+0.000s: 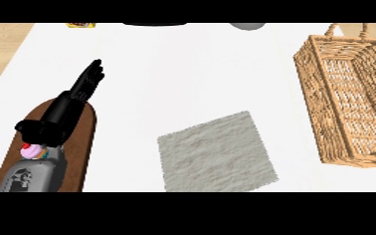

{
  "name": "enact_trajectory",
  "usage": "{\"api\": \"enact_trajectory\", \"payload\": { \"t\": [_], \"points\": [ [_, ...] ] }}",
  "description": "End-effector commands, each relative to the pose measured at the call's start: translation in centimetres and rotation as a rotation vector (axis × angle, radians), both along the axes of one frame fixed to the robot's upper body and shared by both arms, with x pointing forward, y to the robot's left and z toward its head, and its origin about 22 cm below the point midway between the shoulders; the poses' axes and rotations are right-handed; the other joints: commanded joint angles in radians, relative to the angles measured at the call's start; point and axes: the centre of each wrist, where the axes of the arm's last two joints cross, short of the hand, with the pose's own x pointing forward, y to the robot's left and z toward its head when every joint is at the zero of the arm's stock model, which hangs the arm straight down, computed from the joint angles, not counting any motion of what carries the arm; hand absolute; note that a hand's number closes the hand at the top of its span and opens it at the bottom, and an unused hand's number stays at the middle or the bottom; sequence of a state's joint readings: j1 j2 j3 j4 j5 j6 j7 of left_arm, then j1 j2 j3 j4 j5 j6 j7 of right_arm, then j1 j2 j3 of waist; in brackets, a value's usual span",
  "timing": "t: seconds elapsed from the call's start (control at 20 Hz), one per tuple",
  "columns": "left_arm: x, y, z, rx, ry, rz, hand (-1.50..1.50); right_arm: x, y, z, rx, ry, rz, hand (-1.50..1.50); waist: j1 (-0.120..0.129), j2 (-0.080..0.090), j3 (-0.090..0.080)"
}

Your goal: Pick the sweet potato from the placemat and place it in the basket

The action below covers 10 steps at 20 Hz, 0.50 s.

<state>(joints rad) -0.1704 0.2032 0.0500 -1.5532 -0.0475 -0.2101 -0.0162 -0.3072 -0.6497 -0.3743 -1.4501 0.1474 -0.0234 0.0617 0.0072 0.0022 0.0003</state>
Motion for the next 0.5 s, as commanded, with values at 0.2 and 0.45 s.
{"api": "enact_trajectory", "payload": {
  "t": [0.2,0.45],
  "points": [
    [-0.4,-0.9,0.6,0.016,-0.013,-0.007,0.00,2.3,-2.5,-1.4,0.063,-0.125,-0.110,1.50,0.003,-0.001,0.000],
    [1.7,0.0,1.3,0.002,-0.001,-0.005,0.00,3.5,-3.6,-4.4,0.056,-0.120,-0.051,-1.50,-0.002,0.000,0.000]
  ]
}}
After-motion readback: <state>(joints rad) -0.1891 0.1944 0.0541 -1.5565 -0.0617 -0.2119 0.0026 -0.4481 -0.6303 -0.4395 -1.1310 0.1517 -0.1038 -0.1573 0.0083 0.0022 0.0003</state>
